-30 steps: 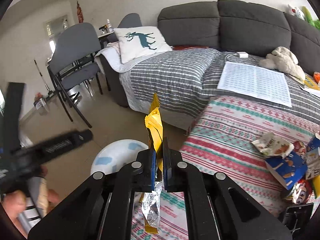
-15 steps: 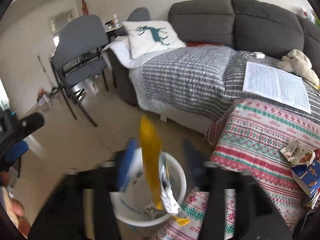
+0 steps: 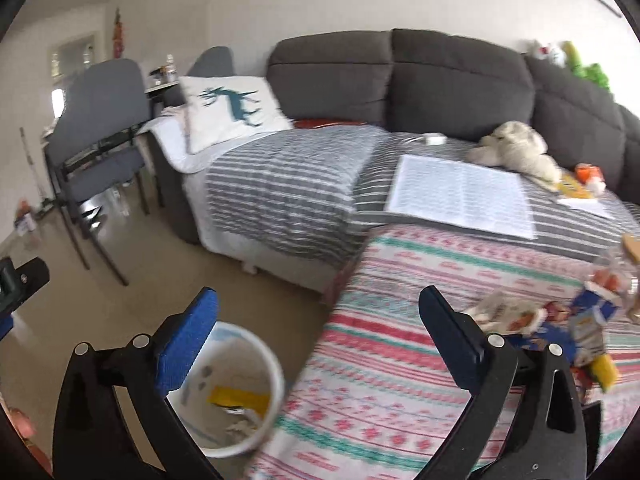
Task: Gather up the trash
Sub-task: 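Return both tools to the table and grasp a silver wrapper with the left tool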
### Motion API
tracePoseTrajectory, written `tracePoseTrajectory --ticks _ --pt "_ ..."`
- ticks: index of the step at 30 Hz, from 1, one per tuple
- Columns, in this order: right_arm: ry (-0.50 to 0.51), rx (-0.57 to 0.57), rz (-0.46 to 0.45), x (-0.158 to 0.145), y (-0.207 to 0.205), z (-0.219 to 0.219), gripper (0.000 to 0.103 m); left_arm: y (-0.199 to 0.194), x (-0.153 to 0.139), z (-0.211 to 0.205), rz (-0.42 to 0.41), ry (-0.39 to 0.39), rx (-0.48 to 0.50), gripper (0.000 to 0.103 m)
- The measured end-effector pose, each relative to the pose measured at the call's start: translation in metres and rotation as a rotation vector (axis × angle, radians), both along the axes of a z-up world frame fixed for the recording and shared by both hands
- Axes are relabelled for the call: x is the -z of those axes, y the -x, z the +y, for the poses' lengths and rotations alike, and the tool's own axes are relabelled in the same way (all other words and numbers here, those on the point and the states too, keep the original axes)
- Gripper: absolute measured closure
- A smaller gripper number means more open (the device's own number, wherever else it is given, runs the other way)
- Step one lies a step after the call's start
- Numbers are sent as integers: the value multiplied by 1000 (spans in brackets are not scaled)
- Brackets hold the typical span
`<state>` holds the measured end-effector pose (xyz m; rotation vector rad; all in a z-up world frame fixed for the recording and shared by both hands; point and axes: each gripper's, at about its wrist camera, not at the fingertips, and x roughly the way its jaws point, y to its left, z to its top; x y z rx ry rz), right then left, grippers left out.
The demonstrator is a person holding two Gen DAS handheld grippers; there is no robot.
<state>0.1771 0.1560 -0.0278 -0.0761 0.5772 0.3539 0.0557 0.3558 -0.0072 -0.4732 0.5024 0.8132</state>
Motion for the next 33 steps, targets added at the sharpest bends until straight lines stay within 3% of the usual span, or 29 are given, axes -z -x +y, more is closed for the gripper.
tracePoseTrajectory --ticks 10,18,23,26,29,33 --pt "60 152 -28 -11 -9 -83 7 -40 1 -79 67 -113 170 7" --pt "83 298 -20 -13 -22 -202 7 -86 18 -157 119 -85 398 7" --pt "42 393 26 -6 -33 -278 7 -113 35 -216 192 -86 574 7" --pt "-8 432 78 5 -37 -318 7 -132 48 -240 235 -11 680 7" --pt "-49 439 119 18 -37 -352 7 -160 66 -248 265 168 761 7" --pt "-78 455 174 34 -42 -376 7 -204 99 -248 308 430 751 7"
